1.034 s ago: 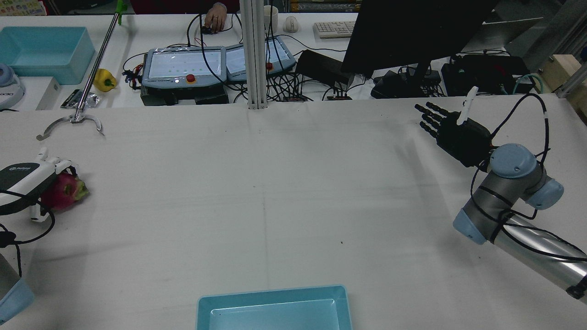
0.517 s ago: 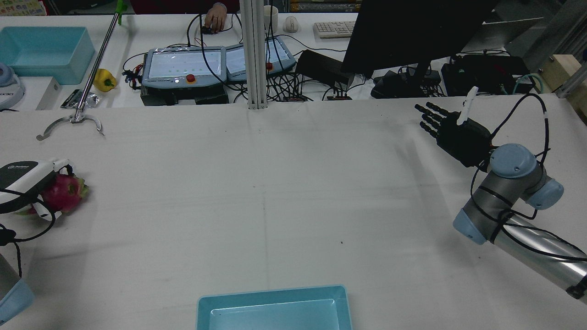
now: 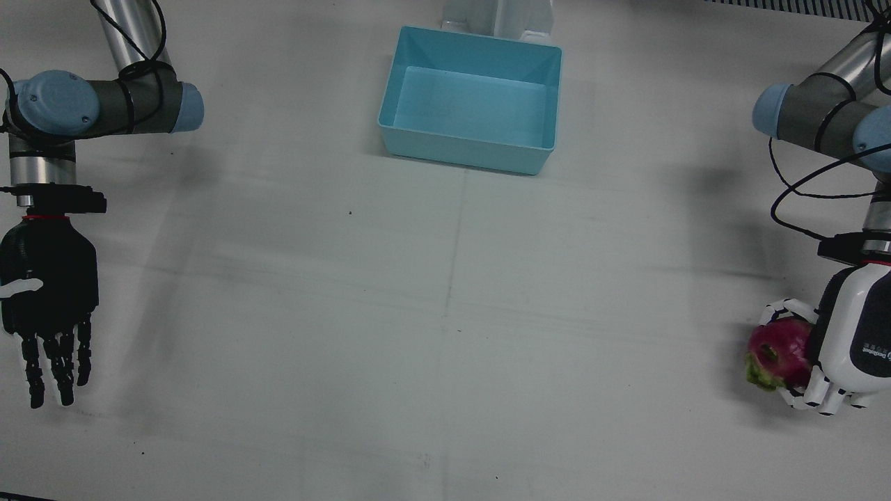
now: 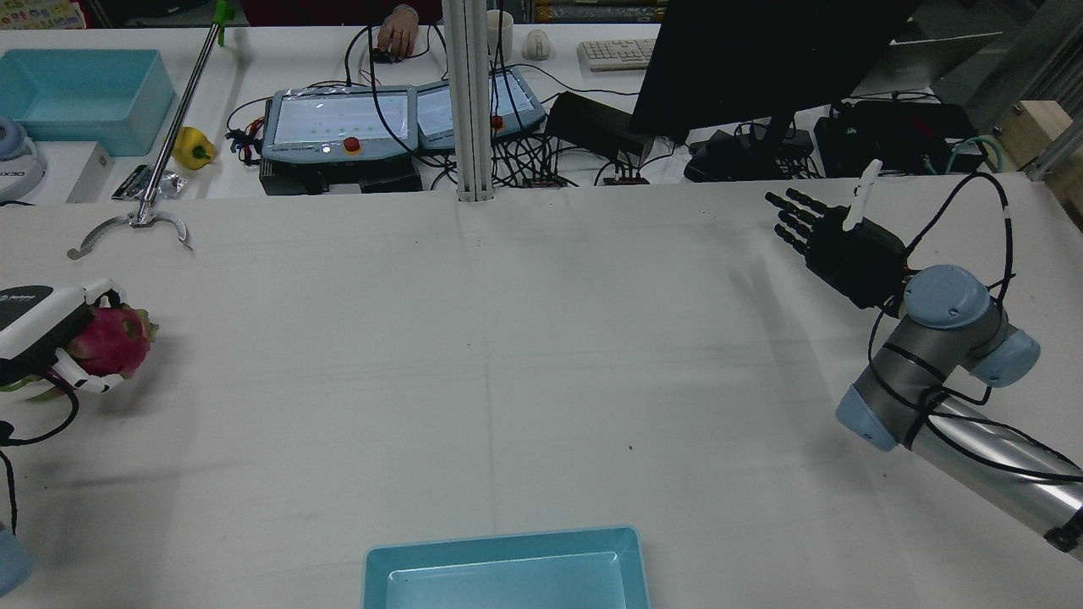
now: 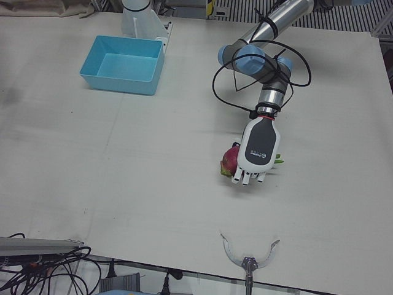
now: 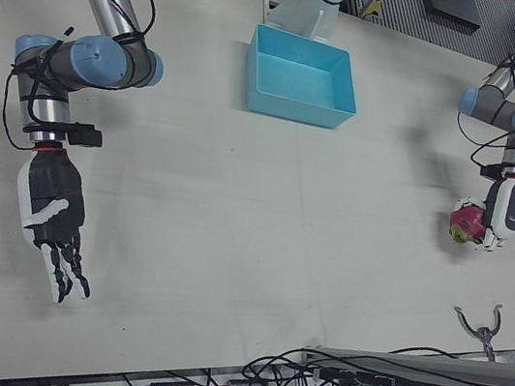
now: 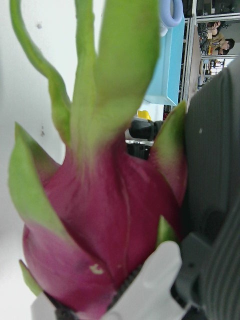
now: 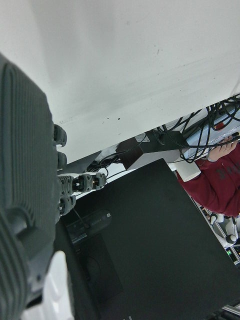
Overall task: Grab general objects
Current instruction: 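Tighten the left hand grip and lift the dragon fruit off the table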
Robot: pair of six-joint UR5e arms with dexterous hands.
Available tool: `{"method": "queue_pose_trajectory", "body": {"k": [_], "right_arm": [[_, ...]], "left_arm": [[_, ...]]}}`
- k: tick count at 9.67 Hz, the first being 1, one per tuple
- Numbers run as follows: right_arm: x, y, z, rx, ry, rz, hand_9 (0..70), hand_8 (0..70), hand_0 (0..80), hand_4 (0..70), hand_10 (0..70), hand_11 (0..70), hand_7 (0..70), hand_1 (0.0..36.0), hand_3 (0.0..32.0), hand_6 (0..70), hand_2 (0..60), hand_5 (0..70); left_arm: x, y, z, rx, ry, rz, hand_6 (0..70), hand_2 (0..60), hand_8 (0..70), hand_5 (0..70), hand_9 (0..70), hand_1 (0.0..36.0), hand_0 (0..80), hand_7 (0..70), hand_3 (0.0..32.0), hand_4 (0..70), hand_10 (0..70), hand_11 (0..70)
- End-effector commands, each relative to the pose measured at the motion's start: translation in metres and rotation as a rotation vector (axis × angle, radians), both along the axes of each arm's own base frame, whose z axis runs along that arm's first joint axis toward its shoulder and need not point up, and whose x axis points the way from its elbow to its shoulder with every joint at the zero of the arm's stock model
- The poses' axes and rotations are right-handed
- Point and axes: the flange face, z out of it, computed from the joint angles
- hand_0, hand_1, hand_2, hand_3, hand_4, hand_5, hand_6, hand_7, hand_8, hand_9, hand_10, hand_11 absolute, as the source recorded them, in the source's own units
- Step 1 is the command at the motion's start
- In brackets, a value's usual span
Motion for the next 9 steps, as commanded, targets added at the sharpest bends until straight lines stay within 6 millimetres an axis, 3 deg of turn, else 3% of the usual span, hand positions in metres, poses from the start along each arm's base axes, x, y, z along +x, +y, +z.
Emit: {"method": "queue_pose_trajectory", "body": {"k": [1, 3, 5, 7, 8, 9], "right_arm": [[0.000, 0.000, 0.000, 0.000, 0.000, 0.000, 0.0, 0.0, 0.0, 0.0, 0.0, 0.0, 0.0, 0.0, 0.0, 0.0, 0.0, 0.0], [0.000, 0.000, 0.000, 0.000, 0.000, 0.000, 0.0, 0.0, 0.0, 0.0, 0.0, 0.0, 0.0, 0.0, 0.0, 0.0, 0.0, 0.0], [0.000, 0.000, 0.000, 0.000, 0.000, 0.000, 0.0, 0.0, 0.0, 0.0, 0.0, 0.0, 0.0, 0.0, 0.0, 0.0, 0.0, 0.0], [0.000, 0.000, 0.000, 0.000, 0.000, 0.000, 0.0, 0.0, 0.0, 0.0, 0.0, 0.0, 0.0, 0.0, 0.0, 0.0, 0.0, 0.0], [0.000, 0.000, 0.000, 0.000, 0.000, 0.000, 0.0, 0.0, 0.0, 0.0, 0.0, 0.0, 0.0, 0.0, 0.0, 0.0, 0.0, 0.0], [0.000, 0.000, 0.000, 0.000, 0.000, 0.000, 0.0, 0.0, 0.0, 0.0, 0.0, 0.0, 0.0, 0.0, 0.0, 0.0, 0.0, 0.0]], "left_arm": [[-0.019, 0.017, -0.030, 0.068, 0.081, -0.001, 70.0, 60.0, 70.0, 70.0, 70.0, 13.6, 13.2, 70.0, 0.0, 70.0, 70.0, 70.0], [-0.027, 0.026, -0.031, 0.064, 0.219, -0.011, 64.2, 60.0, 70.0, 70.0, 70.0, 14.2, 3.7, 66.1, 0.0, 70.0, 70.0, 70.0], [-0.017, 0.025, -0.037, 0.087, 0.366, 0.088, 57.7, 60.0, 70.0, 70.0, 70.0, 17.7, 8.6, 63.4, 0.0, 70.0, 70.0, 70.0], [-0.031, 0.017, -0.041, 0.134, 0.466, 0.141, 56.0, 60.0, 70.0, 70.0, 70.0, 21.9, 30.0, 67.2, 0.0, 70.0, 70.0, 70.0], [-0.028, 0.016, -0.046, 0.147, 0.509, 0.217, 55.1, 60.0, 70.0, 70.0, 70.0, 21.8, 28.0, 68.8, 0.0, 70.0, 70.0, 70.0], [-0.044, 0.010, -0.049, 0.158, 0.564, 0.210, 55.6, 60.0, 69.4, 70.0, 70.0, 23.5, 36.8, 70.0, 0.0, 70.0, 70.0, 70.0]]}}
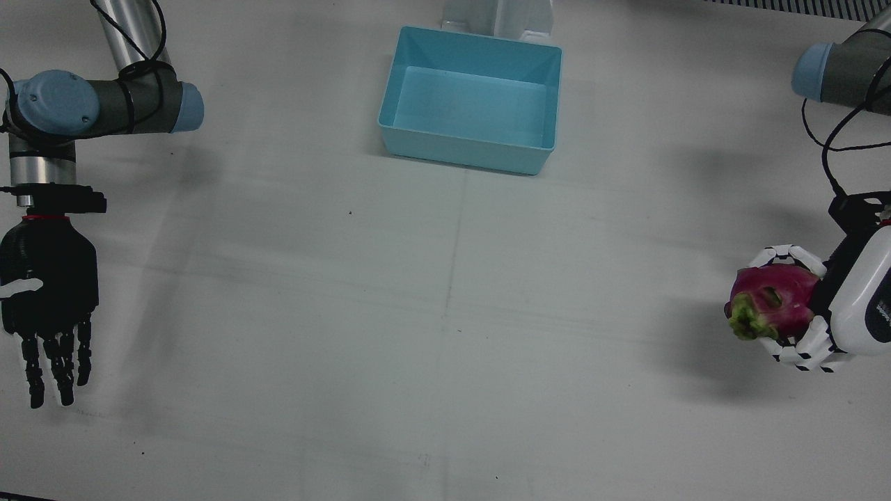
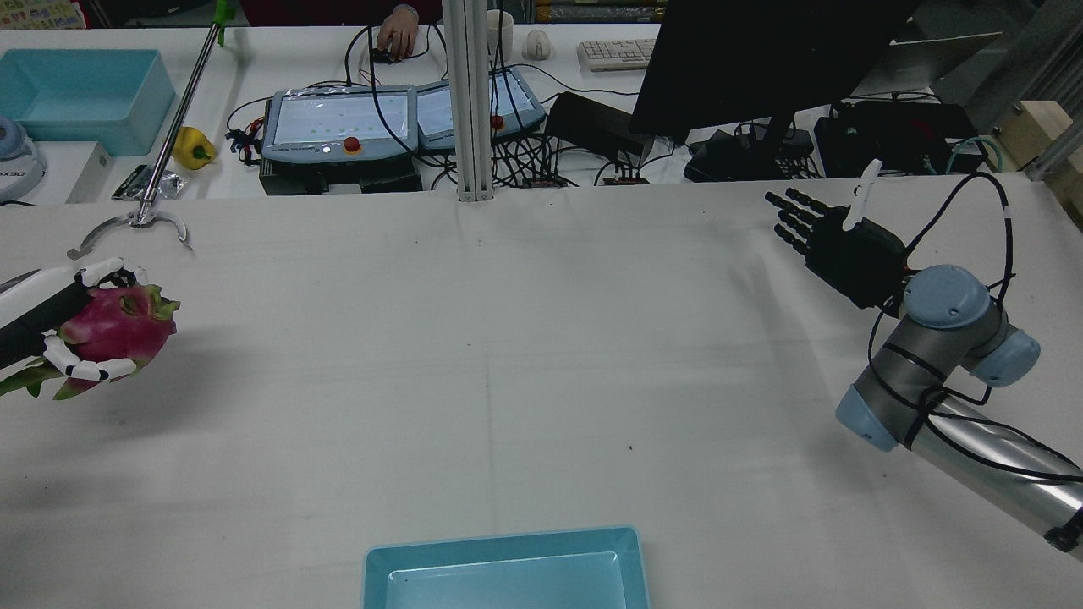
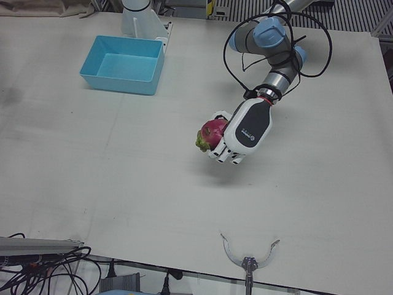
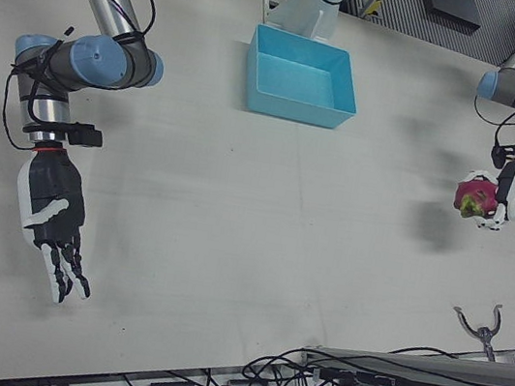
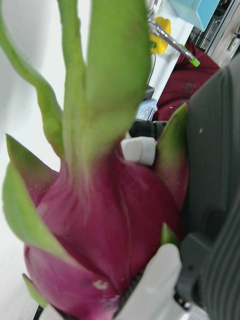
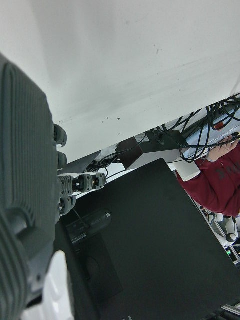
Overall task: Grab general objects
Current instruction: 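Carry the dragon fruit with the left hand toward the light-blue tray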
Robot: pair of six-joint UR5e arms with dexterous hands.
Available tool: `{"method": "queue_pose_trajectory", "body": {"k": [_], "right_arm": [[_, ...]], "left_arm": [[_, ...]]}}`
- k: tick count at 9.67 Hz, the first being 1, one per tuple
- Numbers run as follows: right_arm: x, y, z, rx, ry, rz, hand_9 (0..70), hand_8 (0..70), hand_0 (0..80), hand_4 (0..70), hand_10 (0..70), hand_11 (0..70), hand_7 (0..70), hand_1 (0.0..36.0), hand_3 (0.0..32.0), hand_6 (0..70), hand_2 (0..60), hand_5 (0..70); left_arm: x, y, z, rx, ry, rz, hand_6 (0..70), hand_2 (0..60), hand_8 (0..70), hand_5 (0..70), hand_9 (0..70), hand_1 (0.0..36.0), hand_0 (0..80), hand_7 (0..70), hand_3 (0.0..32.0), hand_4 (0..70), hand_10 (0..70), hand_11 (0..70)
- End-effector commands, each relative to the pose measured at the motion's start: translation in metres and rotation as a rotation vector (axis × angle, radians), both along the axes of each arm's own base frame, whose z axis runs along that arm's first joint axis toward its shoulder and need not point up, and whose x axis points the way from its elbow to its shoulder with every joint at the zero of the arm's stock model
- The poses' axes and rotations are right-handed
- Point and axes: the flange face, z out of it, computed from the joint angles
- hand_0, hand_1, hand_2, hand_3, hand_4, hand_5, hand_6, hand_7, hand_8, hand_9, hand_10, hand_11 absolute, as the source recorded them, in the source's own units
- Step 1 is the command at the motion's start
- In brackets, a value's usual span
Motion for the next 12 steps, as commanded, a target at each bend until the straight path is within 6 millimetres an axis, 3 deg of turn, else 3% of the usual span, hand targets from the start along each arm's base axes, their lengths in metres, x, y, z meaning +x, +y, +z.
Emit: {"method": "queue_pose_trajectory", "body": {"k": [1, 3, 4, 5, 6, 8, 9, 10, 12], "right_arm": [[0.000, 0.000, 0.000, 0.000, 0.000, 0.000, 0.0, 0.0, 0.0, 0.0, 0.0, 0.0, 0.0, 0.0, 0.0, 0.0, 0.0, 0.0], [0.000, 0.000, 0.000, 0.000, 0.000, 0.000, 0.0, 0.0, 0.0, 0.0, 0.0, 0.0, 0.0, 0.0, 0.0, 0.0, 0.0, 0.0], [0.000, 0.000, 0.000, 0.000, 0.000, 0.000, 0.0, 0.0, 0.0, 0.0, 0.0, 0.0, 0.0, 0.0, 0.0, 0.0, 0.0, 0.0], [0.000, 0.000, 0.000, 0.000, 0.000, 0.000, 0.0, 0.0, 0.0, 0.0, 0.0, 0.0, 0.0, 0.0, 0.0, 0.0, 0.0, 0.0], [0.000, 0.000, 0.000, 0.000, 0.000, 0.000, 0.0, 0.0, 0.0, 0.0, 0.0, 0.0, 0.0, 0.0, 0.0, 0.0, 0.0, 0.0], [0.000, 0.000, 0.000, 0.000, 0.000, 0.000, 0.0, 0.0, 0.0, 0.0, 0.0, 0.0, 0.0, 0.0, 0.0, 0.0, 0.0, 0.0], [0.000, 0.000, 0.000, 0.000, 0.000, 0.000, 0.0, 0.0, 0.0, 0.0, 0.0, 0.0, 0.0, 0.0, 0.0, 0.0, 0.0, 0.0], [0.000, 0.000, 0.000, 0.000, 0.000, 0.000, 0.0, 0.0, 0.0, 0.0, 0.0, 0.0, 0.0, 0.0, 0.0, 0.0, 0.0, 0.0], [0.000, 0.000, 0.000, 0.000, 0.000, 0.000, 0.0, 0.0, 0.0, 0.0, 0.0, 0.0, 0.0, 0.0, 0.0, 0.0, 0.0, 0.0]], "left_arm": [[-0.019, -0.008, -0.009, 0.044, 0.176, 0.095, 55.8, 60.0, 69.0, 70.0, 70.0, 24.3, 38.9, 70.0, 0.0, 70.0, 70.0, 70.0], [-0.022, 0.002, -0.003, 0.059, 0.365, 0.178, 61.3, 60.0, 70.0, 70.0, 70.0, 25.0, 43.3, 70.0, 0.0, 70.0, 70.0, 70.0], [-0.019, 0.004, -0.002, 0.070, 0.441, 0.216, 68.0, 60.0, 70.0, 70.0, 70.0, 26.9, 46.7, 70.0, 0.0, 70.0, 70.0, 70.0], [-0.014, 0.005, -0.009, 0.094, 0.463, 0.273, 70.0, 60.0, 70.0, 70.0, 70.0, 34.4, 56.8, 70.0, 0.0, 70.0, 70.0, 70.0], [-0.011, 0.004, -0.018, 0.107, 0.551, 0.330, 70.0, 60.0, 70.0, 70.0, 70.0, 36.0, 80.0, 70.0, 0.0, 70.0, 70.0, 70.0], [-0.006, 0.004, -0.034, 0.142, 0.651, 0.391, 70.0, 60.0, 70.0, 70.0, 70.0, 36.0, 80.0, 70.0, 0.0, 70.0, 70.0, 70.0], [0.008, 0.009, -0.038, 0.144, 0.682, 0.433, 70.0, 60.0, 70.0, 70.0, 70.0, 36.0, 80.0, 70.0, 0.0, 70.0, 70.0, 70.0], [0.029, 0.019, -0.056, 0.162, 0.701, 0.486, 70.0, 60.0, 70.0, 70.0, 70.0, 36.0, 80.0, 70.0, 0.0, 70.0, 70.0, 70.0], [0.045, 0.028, -0.071, 0.174, 0.717, 0.526, 70.0, 60.0, 70.0, 70.0, 70.0, 36.0, 80.0, 70.0, 0.0, 70.0, 70.0, 70.0]]}}
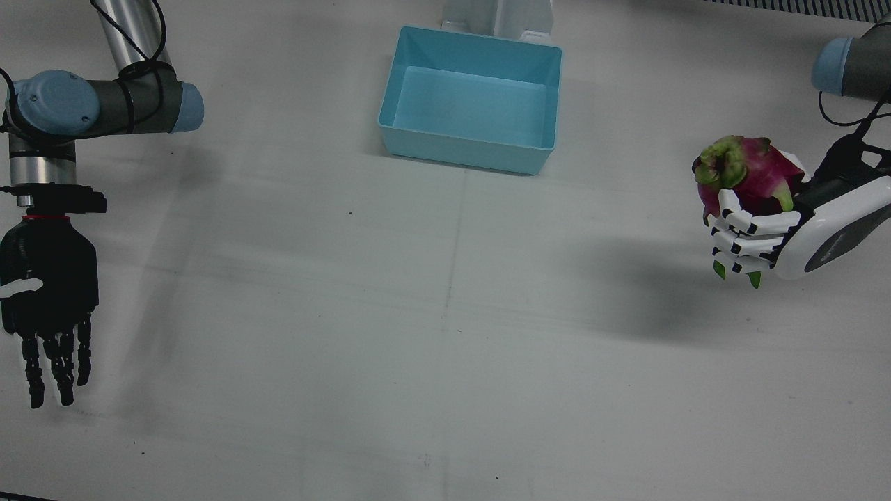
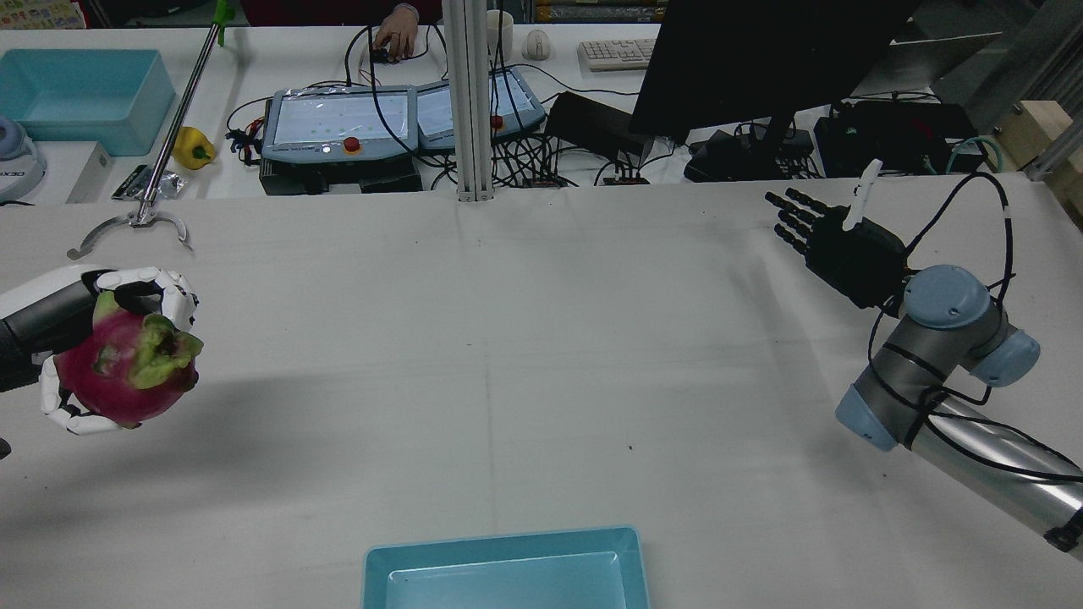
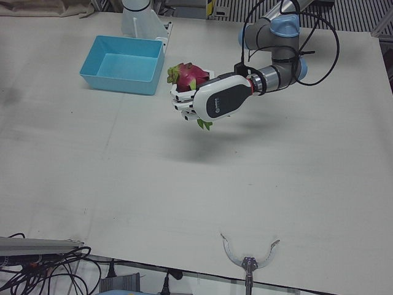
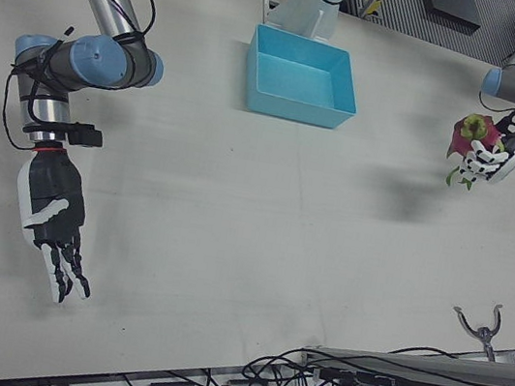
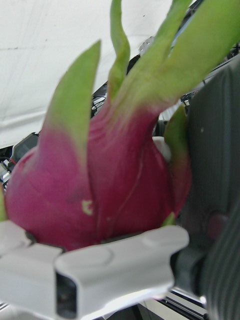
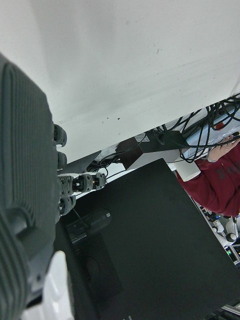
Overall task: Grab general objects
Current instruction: 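Carry the dragon fruit with the left hand toward the light-blue tray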
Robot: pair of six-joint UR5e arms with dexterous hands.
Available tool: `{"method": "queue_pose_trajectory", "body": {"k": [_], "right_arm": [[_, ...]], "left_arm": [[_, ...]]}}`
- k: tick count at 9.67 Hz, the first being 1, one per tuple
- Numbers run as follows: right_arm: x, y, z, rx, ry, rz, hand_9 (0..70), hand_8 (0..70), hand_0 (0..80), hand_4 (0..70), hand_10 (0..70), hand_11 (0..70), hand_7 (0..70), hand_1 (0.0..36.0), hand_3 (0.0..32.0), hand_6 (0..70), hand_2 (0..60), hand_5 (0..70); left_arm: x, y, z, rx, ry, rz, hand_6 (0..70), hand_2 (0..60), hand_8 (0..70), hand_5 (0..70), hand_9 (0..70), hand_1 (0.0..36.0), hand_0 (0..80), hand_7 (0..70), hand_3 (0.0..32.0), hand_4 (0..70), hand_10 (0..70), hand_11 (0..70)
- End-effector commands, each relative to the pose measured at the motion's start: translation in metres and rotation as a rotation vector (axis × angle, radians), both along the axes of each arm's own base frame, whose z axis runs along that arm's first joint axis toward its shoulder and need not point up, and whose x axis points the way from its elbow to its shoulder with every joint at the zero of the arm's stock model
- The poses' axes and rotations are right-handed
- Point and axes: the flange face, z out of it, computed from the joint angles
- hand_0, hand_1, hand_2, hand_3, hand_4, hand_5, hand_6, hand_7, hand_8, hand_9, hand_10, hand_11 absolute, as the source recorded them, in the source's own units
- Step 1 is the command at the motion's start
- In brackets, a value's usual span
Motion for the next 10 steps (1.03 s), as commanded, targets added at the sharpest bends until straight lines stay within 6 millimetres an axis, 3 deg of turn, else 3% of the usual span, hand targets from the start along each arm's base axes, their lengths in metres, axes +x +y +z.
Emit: {"method": "queue_pose_trajectory", "body": {"k": [1, 4, 6, 8, 10], "right_arm": [[0.000, 0.000, 0.000, 0.000, 0.000, 0.000, 0.0, 0.0, 0.0, 0.0, 0.0, 0.0, 0.0, 0.0, 0.0, 0.0, 0.0, 0.0], [0.000, 0.000, 0.000, 0.000, 0.000, 0.000, 0.0, 0.0, 0.0, 0.0, 0.0, 0.0, 0.0, 0.0, 0.0, 0.0, 0.0, 0.0], [0.000, 0.000, 0.000, 0.000, 0.000, 0.000, 0.0, 0.0, 0.0, 0.0, 0.0, 0.0, 0.0, 0.0, 0.0, 0.0, 0.0, 0.0], [0.000, 0.000, 0.000, 0.000, 0.000, 0.000, 0.0, 0.0, 0.0, 0.0, 0.0, 0.0, 0.0, 0.0, 0.0, 0.0, 0.0, 0.0], [0.000, 0.000, 0.000, 0.000, 0.000, 0.000, 0.0, 0.0, 0.0, 0.0, 0.0, 0.0, 0.0, 0.0, 0.0, 0.0, 0.0, 0.0]], "left_arm": [[0.032, 0.018, -0.022, 0.038, 0.039, 0.075, 70.0, 60.0, 70.0, 70.0, 70.0, 36.0, 80.0, 70.0, 0.0, 70.0, 70.0, 70.0], [0.071, 0.030, -0.051, 0.076, 0.064, 0.131, 70.0, 60.0, 70.0, 70.0, 70.0, 36.0, 80.0, 70.0, 0.0, 70.0, 70.0, 70.0], [0.083, 0.043, -0.068, 0.094, 0.083, 0.166, 70.0, 60.0, 70.0, 70.0, 70.0, 36.0, 80.0, 70.0, 0.0, 70.0, 70.0, 70.0], [0.133, 0.056, -0.104, 0.114, 0.057, 0.205, 70.0, 60.0, 70.0, 70.0, 70.0, 36.0, 80.0, 70.0, 0.0, 70.0, 70.0, 70.0], [0.151, 0.064, -0.113, 0.119, 0.048, 0.227, 70.0, 60.0, 70.0, 70.0, 70.0, 36.0, 80.0, 70.0, 0.0, 70.0, 70.0, 70.0]]}}
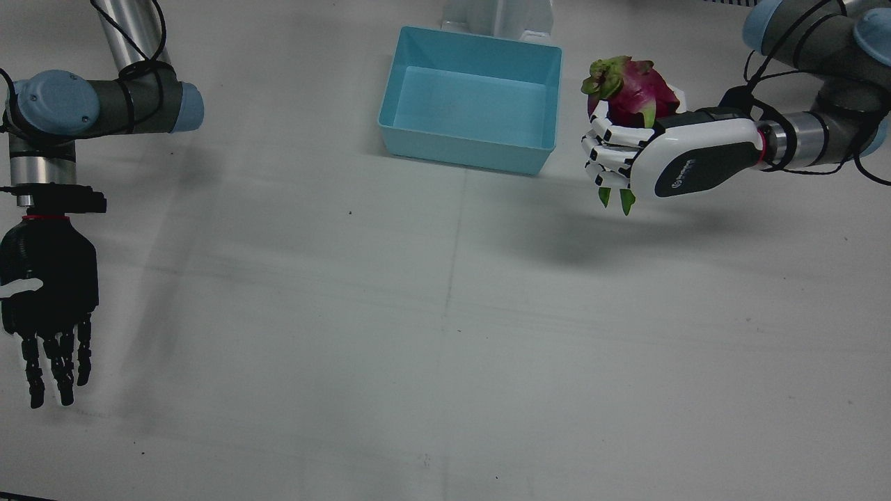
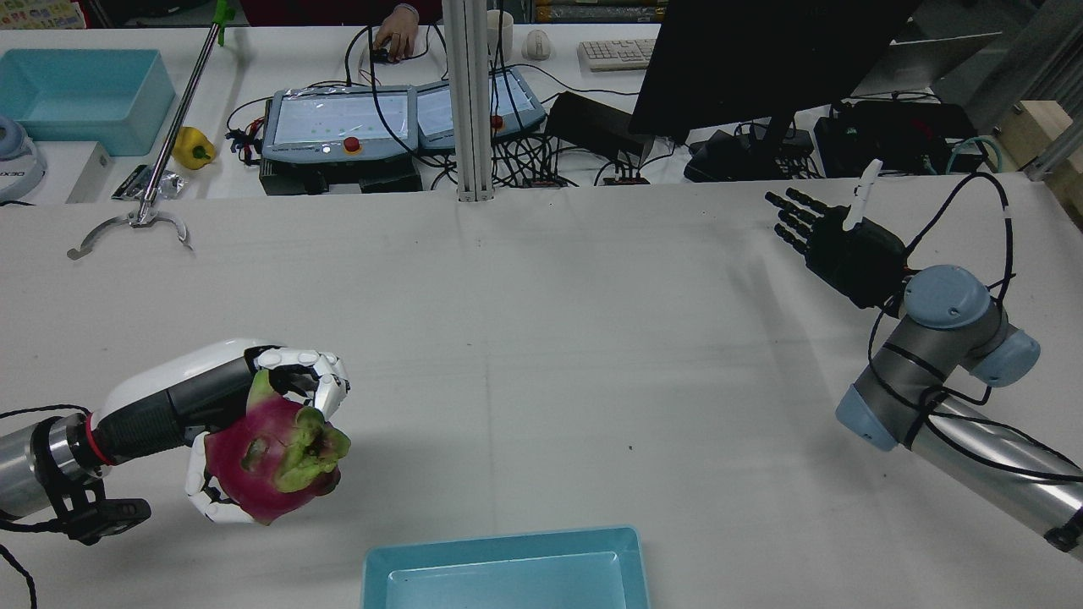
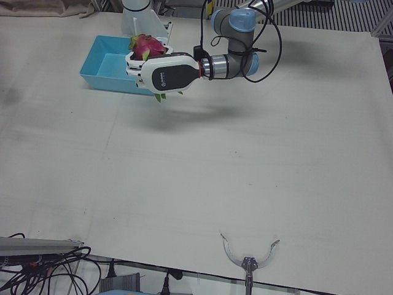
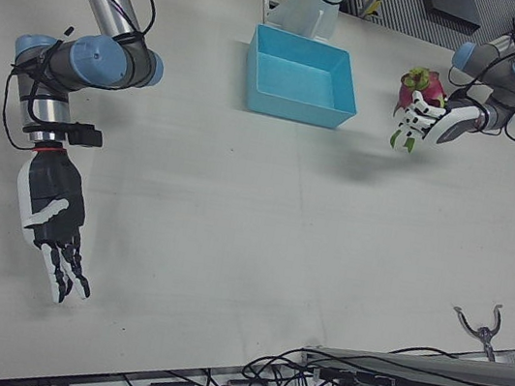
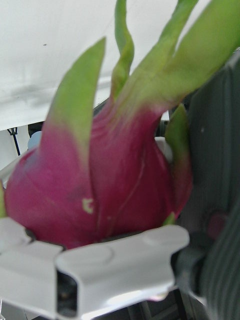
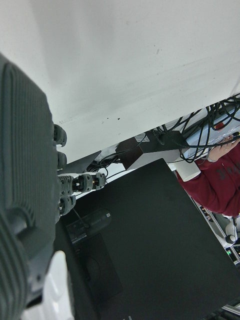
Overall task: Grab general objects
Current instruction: 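Carry the dragon fruit with the left hand toward the light-blue tray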
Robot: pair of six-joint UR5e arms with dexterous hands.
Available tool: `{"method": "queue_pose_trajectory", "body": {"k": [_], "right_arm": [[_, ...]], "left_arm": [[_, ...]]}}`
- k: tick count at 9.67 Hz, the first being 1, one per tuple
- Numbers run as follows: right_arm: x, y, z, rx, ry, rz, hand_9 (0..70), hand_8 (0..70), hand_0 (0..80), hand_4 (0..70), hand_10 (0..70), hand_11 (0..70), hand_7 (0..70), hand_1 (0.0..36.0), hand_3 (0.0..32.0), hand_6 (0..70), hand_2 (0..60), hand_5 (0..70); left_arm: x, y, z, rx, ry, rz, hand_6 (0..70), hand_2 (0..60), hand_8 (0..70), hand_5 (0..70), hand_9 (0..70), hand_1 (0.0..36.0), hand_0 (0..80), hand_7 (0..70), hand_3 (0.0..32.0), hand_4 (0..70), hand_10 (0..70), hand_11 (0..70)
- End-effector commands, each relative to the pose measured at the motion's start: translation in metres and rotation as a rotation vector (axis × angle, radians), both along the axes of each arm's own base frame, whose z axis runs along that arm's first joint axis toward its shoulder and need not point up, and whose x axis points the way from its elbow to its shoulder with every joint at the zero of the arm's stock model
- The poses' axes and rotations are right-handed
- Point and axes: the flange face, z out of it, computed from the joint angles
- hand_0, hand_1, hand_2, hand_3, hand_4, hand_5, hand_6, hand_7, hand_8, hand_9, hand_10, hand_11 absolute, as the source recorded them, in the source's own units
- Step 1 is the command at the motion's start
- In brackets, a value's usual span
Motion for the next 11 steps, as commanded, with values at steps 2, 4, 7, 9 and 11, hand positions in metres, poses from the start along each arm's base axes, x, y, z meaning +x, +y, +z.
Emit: {"method": "queue_pose_trajectory", "body": {"k": [2, 4, 7, 9, 11], "right_arm": [[0.000, 0.000, 0.000, 0.000, 0.000, 0.000, 0.0, 0.0, 0.0, 0.0, 0.0, 0.0, 0.0, 0.0, 0.0, 0.0, 0.0, 0.0], [0.000, 0.000, 0.000, 0.000, 0.000, 0.000, 0.0, 0.0, 0.0, 0.0, 0.0, 0.0, 0.0, 0.0, 0.0, 0.0, 0.0, 0.0], [0.000, 0.000, 0.000, 0.000, 0.000, 0.000, 0.0, 0.0, 0.0, 0.0, 0.0, 0.0, 0.0, 0.0, 0.0, 0.0, 0.0, 0.0], [0.000, 0.000, 0.000, 0.000, 0.000, 0.000, 0.0, 0.0, 0.0, 0.0, 0.0, 0.0, 0.0, 0.0, 0.0, 0.0, 0.0, 0.0], [0.000, 0.000, 0.000, 0.000, 0.000, 0.000, 0.0, 0.0, 0.0, 0.0, 0.0, 0.0, 0.0, 0.0, 0.0, 0.0, 0.0, 0.0]], "left_arm": [[0.044, 0.023, -0.036, 0.026, -0.011, 0.055, 70.0, 60.0, 70.0, 70.0, 70.0, 36.0, 80.0, 70.0, 0.0, 70.0, 70.0, 70.0], [0.062, 0.036, -0.050, 0.040, -0.011, 0.080, 70.0, 60.0, 70.0, 70.0, 70.0, 36.0, 80.0, 70.0, 0.0, 70.0, 70.0, 70.0], [0.093, 0.051, -0.079, 0.065, -0.056, 0.089, 70.0, 60.0, 70.0, 70.0, 70.0, 36.0, 80.0, 70.0, 0.0, 70.0, 70.0, 70.0], [0.111, 0.065, -0.094, 0.079, -0.078, 0.104, 70.0, 60.0, 70.0, 70.0, 70.0, 36.0, 80.0, 70.0, 0.0, 70.0, 70.0, 70.0], [0.123, 0.075, -0.110, 0.090, -0.093, 0.114, 70.0, 60.0, 70.0, 70.0, 70.0, 36.0, 80.0, 70.0, 0.0, 70.0, 70.0, 70.0]]}}
